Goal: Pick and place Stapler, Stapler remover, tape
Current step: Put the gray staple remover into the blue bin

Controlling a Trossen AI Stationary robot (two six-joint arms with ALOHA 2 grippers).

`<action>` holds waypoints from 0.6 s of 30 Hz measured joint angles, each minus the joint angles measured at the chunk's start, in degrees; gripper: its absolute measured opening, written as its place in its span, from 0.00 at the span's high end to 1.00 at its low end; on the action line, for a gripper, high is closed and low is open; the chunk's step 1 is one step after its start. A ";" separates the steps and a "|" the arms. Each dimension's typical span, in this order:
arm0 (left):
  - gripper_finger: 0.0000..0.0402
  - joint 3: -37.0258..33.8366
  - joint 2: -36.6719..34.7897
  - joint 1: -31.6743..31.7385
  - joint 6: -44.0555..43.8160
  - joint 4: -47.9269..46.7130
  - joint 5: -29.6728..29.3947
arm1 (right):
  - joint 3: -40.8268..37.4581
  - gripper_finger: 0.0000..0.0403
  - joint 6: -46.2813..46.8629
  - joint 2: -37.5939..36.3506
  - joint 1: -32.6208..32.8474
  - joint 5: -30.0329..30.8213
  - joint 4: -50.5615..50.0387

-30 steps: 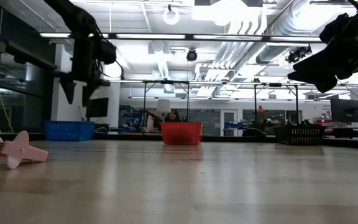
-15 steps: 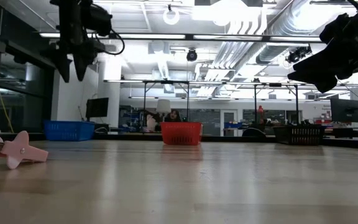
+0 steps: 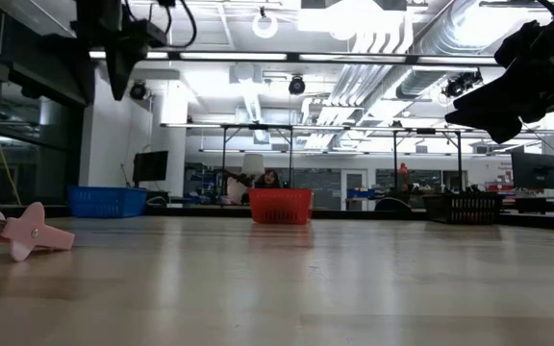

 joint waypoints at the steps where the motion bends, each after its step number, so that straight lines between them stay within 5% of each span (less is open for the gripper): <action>1: 0.45 0.00 0.00 -2.63 -2.70 0.00 -0.46 | 0.00 0.55 -0.01 0.00 0.00 0.00 0.01; 18: 0.45 -9.27 4.02 -42.63 -59.18 0.64 -8.72 | 0.00 0.55 0.01 0.00 -0.02 0.00 0.01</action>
